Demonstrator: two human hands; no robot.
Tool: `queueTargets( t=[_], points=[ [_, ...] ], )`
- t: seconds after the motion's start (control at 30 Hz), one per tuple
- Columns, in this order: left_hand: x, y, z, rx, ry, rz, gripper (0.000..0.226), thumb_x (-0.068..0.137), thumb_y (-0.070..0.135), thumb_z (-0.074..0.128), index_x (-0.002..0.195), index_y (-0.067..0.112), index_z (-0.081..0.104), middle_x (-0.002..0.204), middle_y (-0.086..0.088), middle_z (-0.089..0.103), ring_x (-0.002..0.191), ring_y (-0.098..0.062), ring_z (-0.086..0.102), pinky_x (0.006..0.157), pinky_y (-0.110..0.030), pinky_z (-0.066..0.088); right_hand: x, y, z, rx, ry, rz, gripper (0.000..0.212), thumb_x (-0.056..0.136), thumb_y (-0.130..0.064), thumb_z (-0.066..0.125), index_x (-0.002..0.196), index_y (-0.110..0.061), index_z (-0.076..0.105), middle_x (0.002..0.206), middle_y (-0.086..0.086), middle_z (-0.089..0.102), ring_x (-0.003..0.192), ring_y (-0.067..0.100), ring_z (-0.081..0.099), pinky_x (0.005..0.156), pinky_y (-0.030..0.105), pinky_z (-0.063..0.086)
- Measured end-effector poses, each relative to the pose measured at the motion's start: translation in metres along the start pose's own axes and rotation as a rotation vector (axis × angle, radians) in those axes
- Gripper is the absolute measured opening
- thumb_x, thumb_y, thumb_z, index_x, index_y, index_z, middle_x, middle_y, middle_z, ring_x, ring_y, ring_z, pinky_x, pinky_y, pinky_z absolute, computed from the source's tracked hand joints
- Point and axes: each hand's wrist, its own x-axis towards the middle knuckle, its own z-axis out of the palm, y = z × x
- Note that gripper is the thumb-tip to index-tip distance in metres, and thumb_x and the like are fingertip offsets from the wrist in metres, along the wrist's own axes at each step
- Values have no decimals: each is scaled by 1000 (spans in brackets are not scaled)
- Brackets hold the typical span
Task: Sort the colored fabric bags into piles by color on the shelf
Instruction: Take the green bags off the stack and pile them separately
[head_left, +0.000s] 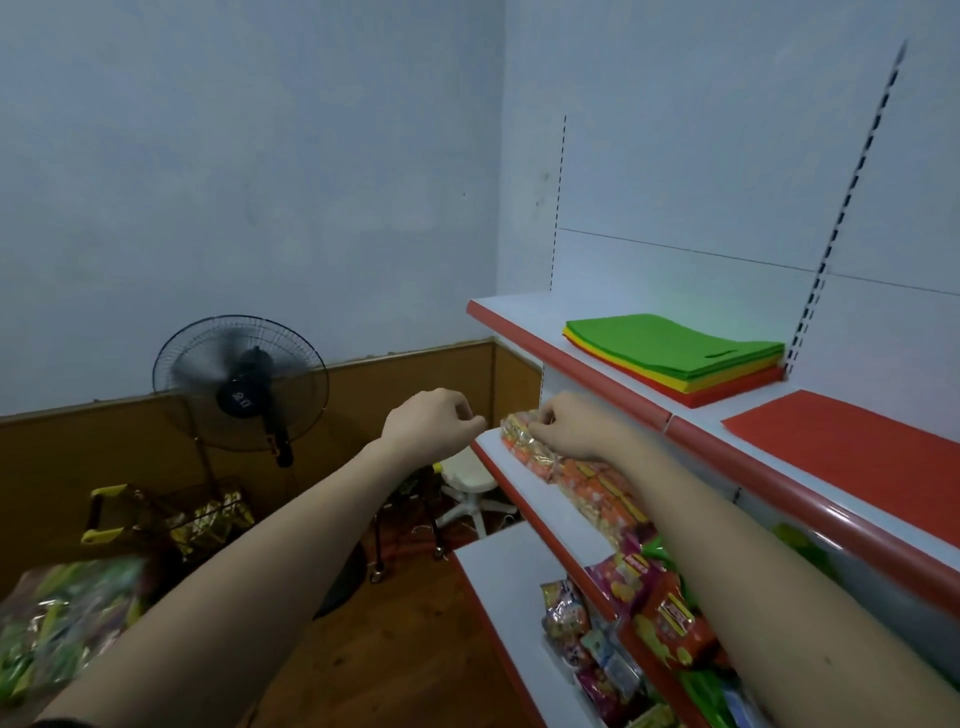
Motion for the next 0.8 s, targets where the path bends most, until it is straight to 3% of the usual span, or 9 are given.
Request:
queueTargets(
  t=[0.2, 0.4, 0.57, 0.8],
  points=[
    [70, -14, 3, -41, 40, 25, 31, 92, 51, 53, 104, 24, 64, 89, 10, 62, 75, -3, 58, 58, -22, 49, 60, 14, -5, 57, 71, 14, 32, 95, -31, 53, 83, -4, 64, 82, 15, 68, 64, 19, 55, 53, 28, 39],
    [139, -42, 21, -97, 23, 73, 29, 91, 49, 57, 104, 24, 65, 93, 8, 66, 80, -6, 61, 70, -27, 58, 119, 18, 6, 0, 186, 49, 31, 91, -31, 52, 61, -23, 47, 63, -5, 54, 59, 17, 50, 52, 28, 32],
    [200, -72, 28, -137, -10, 157, 28, 90, 49, 56, 103, 26, 65, 94, 9, 67, 79, -4, 62, 70, -30, 58, 170, 9, 19, -33, 209, 120, 31, 89, -31, 52, 60, -25, 43, 63, -4, 50, 62, 20, 46, 55, 30, 33],
    [274, -99, 30, -252, -77, 322, 33, 90, 48, 56, 110, 24, 64, 100, 8, 67, 89, -11, 63, 79, -38, 58, 226, 1, 32, -20, 260, 264, 21, 87, -28, 53, 67, -22, 50, 72, -5, 58, 71, 21, 53, 62, 33, 41]
  ],
)
